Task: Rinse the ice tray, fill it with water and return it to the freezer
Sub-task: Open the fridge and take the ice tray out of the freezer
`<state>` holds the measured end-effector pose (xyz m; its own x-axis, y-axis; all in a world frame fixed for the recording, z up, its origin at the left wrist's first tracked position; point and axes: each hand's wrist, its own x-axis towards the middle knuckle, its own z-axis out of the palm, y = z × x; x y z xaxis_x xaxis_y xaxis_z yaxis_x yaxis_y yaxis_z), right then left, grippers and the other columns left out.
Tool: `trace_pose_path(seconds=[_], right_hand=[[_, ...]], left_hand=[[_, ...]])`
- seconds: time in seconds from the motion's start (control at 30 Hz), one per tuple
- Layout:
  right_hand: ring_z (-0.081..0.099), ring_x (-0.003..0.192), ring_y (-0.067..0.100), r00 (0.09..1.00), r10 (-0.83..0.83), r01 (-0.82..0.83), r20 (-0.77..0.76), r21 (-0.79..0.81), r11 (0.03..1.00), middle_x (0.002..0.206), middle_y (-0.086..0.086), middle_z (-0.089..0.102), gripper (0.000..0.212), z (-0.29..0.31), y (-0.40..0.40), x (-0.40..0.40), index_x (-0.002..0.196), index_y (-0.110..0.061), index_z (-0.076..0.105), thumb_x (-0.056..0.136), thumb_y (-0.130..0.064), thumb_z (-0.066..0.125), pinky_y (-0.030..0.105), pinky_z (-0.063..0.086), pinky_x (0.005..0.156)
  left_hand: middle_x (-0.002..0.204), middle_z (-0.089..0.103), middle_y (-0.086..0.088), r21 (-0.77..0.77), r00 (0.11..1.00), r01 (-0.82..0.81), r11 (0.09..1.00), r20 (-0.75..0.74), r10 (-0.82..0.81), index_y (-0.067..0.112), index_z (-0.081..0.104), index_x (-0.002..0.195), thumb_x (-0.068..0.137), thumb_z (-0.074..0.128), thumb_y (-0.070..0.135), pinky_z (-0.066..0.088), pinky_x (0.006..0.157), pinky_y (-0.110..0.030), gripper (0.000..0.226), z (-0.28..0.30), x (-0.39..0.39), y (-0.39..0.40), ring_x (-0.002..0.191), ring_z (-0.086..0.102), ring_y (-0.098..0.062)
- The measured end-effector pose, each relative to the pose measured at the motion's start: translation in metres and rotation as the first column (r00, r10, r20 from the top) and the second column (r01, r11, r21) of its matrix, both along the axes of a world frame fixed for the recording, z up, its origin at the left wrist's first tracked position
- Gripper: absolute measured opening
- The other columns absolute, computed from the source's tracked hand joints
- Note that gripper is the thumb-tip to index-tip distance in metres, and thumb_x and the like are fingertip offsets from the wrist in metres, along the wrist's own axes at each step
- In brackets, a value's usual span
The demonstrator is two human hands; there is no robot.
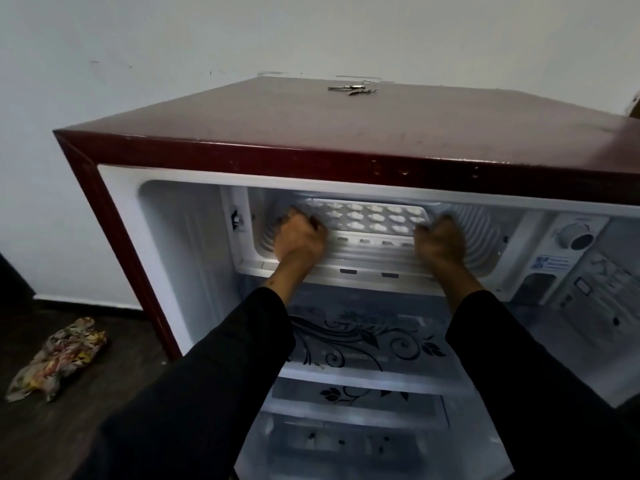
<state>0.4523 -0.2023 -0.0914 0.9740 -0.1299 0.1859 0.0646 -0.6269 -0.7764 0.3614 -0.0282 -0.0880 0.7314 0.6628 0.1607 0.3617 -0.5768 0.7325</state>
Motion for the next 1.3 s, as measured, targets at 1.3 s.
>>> trace_pose_path(seconds=[1.3], right_hand=[[0.053,0.112,0.013,0.791,-0.597,0.565,-0.135,0.538,0.626,0.119,-0.003,0.057,0.046,0.004,-0.234,-0.533,0.134,-0.009,0.052,0.09,0.002,0.045,0.025,0.039,0.098]], left_hand=[[0.104,0.068,-0.004,-0.851,0.953,0.304,0.428,0.27,-0.14,0.013,0.064,0.105,0.095,0.048,0.011,0.052,0.083,-0.033,0.019,0.002,-0.401,-0.226,0.095,0.064,-0.018]])
